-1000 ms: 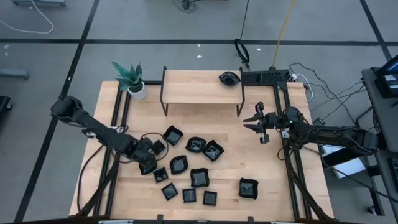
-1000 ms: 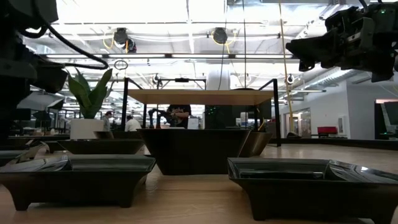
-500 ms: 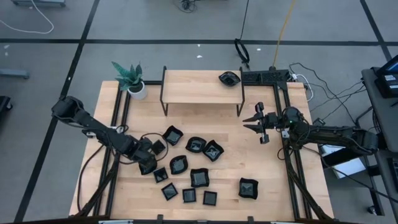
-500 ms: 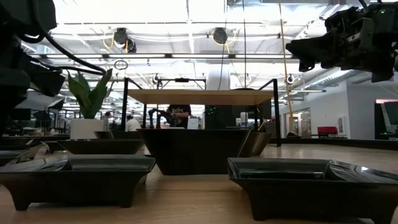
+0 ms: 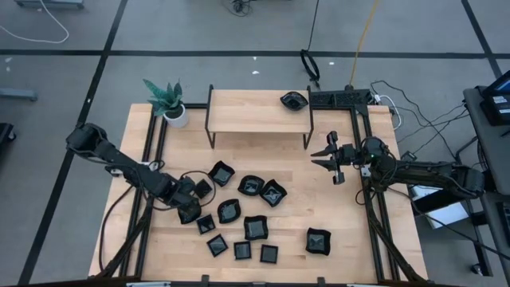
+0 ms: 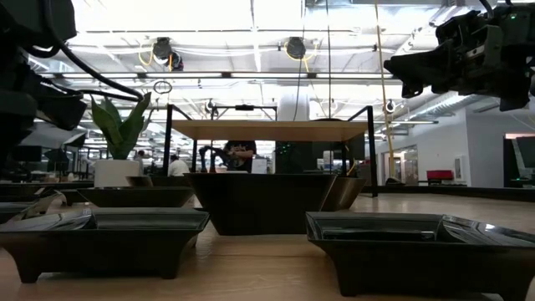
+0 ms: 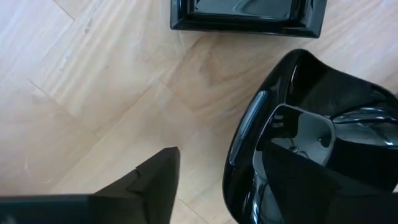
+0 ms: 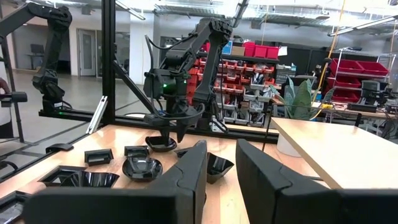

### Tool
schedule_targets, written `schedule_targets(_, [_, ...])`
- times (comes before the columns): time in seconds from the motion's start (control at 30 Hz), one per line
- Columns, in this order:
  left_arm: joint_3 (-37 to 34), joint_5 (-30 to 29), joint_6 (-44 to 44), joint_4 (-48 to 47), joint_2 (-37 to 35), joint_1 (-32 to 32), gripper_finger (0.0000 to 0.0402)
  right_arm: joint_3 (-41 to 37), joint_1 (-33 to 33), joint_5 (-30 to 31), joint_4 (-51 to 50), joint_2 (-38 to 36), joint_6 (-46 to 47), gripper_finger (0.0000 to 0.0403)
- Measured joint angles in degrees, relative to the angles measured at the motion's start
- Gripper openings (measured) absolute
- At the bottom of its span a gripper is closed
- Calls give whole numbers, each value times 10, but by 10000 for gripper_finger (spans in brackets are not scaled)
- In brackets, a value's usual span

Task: Pick & Place Mini shaped plates
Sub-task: Stack the black leaf-shaped plate on top of the other black leaf-shaped plates on the shelf

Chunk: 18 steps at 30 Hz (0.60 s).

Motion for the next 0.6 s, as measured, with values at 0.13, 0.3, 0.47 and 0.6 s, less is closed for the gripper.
schedule_targets(0.13, [0, 1, 3, 0, 0, 0, 183, 0, 0, 0, 0, 0, 0, 73])
schedule_targets(0.3, [0, 11, -1, 0, 0, 0, 152, 0, 0, 0, 0, 0, 0, 73])
schedule_targets(0.47, [0, 11, -1, 0, 0, 0, 141, 0, 0, 0, 0, 0, 0, 73])
schedule_targets(0.6, [0, 11, -2, 0, 0, 0, 141, 0, 0, 0, 0, 0, 0, 73])
